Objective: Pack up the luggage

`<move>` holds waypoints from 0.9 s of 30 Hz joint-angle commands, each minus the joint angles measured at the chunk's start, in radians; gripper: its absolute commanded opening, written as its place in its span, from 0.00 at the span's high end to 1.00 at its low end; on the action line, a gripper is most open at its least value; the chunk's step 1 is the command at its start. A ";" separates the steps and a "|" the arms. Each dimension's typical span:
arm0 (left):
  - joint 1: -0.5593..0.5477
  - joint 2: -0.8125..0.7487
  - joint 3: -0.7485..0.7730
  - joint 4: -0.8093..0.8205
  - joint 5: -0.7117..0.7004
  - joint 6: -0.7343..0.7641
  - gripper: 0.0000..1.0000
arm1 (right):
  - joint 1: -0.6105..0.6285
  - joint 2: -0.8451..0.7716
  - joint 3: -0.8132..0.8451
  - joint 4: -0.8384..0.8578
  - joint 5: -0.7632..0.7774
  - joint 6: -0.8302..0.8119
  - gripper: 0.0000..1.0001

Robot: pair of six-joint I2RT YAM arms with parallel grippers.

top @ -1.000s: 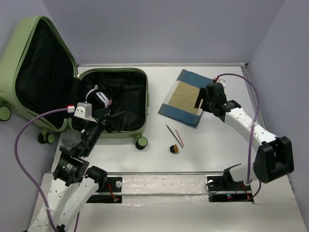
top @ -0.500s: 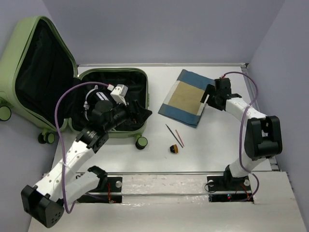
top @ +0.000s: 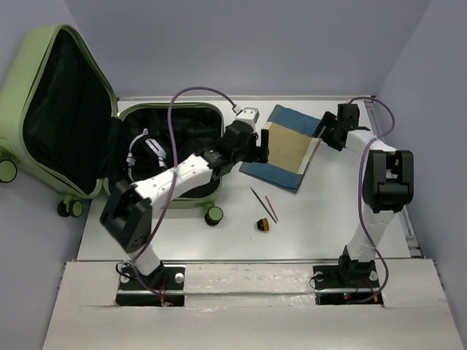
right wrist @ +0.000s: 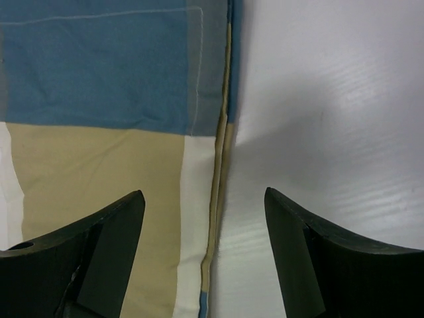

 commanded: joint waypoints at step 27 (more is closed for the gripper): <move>0.127 0.733 0.591 -0.333 -0.049 0.145 0.11 | -0.054 0.314 0.286 0.015 -0.185 0.044 0.34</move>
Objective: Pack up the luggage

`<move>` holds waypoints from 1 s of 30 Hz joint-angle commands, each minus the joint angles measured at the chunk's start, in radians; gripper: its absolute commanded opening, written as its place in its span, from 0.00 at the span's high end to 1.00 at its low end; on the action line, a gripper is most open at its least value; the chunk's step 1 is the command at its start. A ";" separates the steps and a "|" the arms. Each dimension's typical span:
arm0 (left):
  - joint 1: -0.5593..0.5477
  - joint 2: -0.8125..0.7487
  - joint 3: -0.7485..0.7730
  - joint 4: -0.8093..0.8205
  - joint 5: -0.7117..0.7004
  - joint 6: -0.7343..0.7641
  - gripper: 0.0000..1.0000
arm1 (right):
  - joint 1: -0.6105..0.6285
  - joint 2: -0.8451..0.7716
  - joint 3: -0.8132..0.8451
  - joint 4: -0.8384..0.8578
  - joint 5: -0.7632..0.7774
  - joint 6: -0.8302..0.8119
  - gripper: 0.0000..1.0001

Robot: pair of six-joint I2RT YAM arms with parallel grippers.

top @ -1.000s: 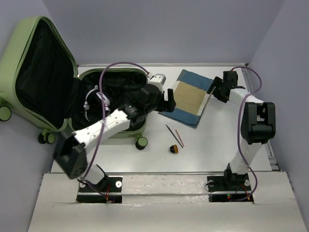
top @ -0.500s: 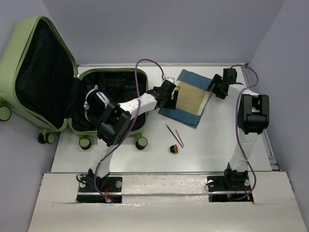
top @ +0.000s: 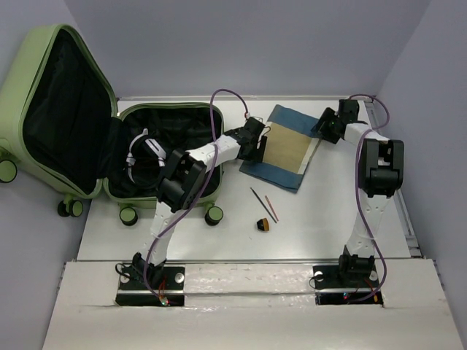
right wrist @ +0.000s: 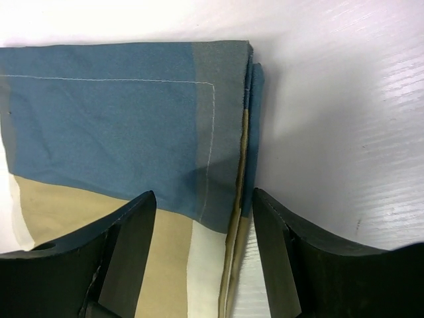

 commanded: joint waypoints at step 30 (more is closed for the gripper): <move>0.023 -0.187 -0.113 0.176 0.340 -0.015 0.94 | -0.013 -0.210 -0.257 0.333 -0.140 0.136 0.93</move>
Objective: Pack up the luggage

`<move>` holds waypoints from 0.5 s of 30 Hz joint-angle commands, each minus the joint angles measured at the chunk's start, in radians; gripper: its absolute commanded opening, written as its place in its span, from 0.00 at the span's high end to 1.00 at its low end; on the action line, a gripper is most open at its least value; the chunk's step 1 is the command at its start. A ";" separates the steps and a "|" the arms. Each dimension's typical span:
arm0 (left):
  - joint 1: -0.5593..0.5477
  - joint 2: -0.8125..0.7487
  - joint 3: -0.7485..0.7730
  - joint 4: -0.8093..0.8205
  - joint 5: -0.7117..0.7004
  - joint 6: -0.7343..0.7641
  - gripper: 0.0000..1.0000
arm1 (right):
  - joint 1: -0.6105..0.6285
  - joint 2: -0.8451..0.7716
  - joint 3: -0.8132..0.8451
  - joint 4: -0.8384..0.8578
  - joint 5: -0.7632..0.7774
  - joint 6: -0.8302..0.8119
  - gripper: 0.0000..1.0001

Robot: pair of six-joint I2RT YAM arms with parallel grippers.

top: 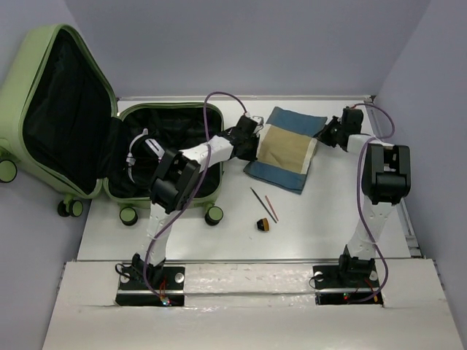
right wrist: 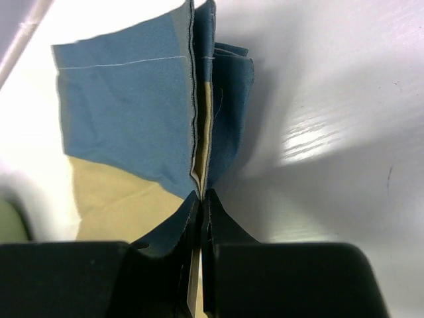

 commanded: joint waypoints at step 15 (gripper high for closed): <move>-0.001 -0.405 0.007 -0.046 0.076 -0.019 0.94 | 0.028 -0.400 -0.056 0.070 -0.103 0.037 0.93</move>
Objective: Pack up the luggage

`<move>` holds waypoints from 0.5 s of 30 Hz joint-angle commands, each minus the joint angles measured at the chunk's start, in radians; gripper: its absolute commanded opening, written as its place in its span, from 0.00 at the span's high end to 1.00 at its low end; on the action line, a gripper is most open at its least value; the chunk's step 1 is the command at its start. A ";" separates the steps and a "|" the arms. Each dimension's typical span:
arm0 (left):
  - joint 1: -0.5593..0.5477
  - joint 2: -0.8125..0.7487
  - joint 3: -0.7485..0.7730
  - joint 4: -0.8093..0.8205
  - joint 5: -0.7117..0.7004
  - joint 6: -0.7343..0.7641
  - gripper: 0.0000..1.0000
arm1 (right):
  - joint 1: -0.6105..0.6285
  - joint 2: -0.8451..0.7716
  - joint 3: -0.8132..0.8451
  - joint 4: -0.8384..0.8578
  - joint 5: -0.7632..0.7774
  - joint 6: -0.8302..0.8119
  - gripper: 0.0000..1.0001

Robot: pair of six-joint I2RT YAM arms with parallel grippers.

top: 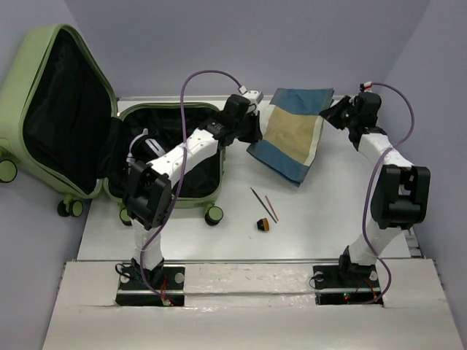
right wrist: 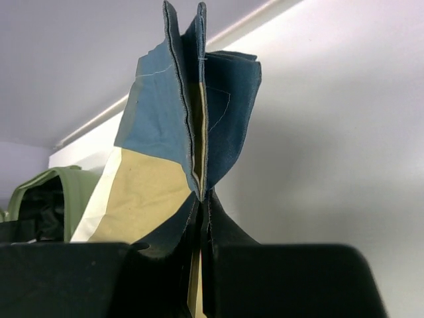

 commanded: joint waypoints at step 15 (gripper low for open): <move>0.456 -0.615 -0.293 -0.179 -0.152 0.073 0.94 | 0.460 0.168 0.462 -0.024 0.026 0.118 0.93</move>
